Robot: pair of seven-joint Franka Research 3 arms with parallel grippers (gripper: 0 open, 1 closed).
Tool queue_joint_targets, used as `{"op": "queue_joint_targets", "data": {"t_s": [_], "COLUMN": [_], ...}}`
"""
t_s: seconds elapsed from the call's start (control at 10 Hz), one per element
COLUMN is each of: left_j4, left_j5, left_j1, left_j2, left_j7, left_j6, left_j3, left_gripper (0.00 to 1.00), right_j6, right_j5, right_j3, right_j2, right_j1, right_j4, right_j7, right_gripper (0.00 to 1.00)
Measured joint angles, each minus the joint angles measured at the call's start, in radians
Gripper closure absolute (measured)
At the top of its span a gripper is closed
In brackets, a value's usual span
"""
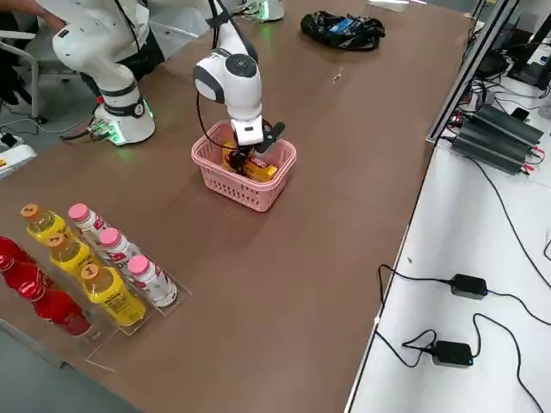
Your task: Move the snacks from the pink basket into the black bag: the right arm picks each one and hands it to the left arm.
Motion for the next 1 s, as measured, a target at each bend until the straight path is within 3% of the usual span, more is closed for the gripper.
{"op": "queue_joint_targets", "data": {"t_s": [1.0], "left_j4": [0.012], "left_j5": [0.0], "left_j1": [0.002], "left_j2": [0.015], "left_j7": [0.0], "left_j6": [0.0], "left_j3": [0.0], "left_gripper": [0.0], "right_j6": [0.047], "right_j5": [0.002], "right_j3": [0.0], "right_j2": [0.051], "right_j1": [-0.003], "right_j4": [0.011], "right_j7": [0.0], "right_gripper": [0.1]}}
